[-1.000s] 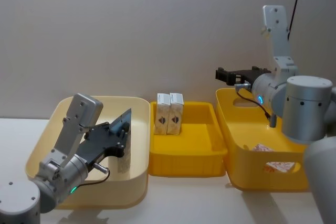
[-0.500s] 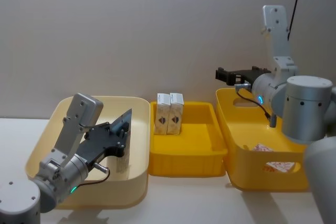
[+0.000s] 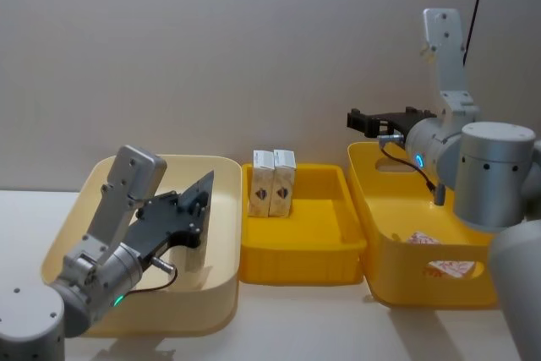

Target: Bimanual collaborative sorting of washing and personal care products

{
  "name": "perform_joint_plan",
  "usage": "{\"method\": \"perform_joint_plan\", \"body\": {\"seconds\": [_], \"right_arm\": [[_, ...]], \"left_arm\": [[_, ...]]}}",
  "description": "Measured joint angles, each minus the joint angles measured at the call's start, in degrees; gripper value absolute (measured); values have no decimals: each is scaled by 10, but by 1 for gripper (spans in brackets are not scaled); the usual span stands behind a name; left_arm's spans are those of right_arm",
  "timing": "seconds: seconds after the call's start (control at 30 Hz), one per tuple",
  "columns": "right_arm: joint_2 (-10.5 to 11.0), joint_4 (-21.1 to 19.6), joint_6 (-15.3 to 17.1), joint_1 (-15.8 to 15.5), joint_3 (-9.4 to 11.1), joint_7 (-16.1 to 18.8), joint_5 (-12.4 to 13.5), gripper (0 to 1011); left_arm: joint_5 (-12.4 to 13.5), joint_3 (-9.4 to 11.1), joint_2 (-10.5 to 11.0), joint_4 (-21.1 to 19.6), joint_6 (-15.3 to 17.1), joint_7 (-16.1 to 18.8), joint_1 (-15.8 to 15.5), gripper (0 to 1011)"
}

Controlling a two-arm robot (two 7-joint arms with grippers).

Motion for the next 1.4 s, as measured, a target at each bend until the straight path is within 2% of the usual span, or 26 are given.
{"method": "perform_joint_plan", "body": {"seconds": [0.3,0.7,1.0,1.4], "right_arm": [[0,0,0,0,0,0,0,1001],[0,0,0,0,-1,2,0,1001],[14,-1,-13,1,-20,36,-3,1001],[49,-16,-34,-4,-56,120,-5,1001]], "left_arm": [[6,-4,0,-16,-14,-9,-16,125],[6,-17,-5,-41,-42,-30,-60,125],[-2,-29,-12,-41,-61,-51,-97,125],[-9,-38,-17,-37,-69,-66,-117,125]]}}
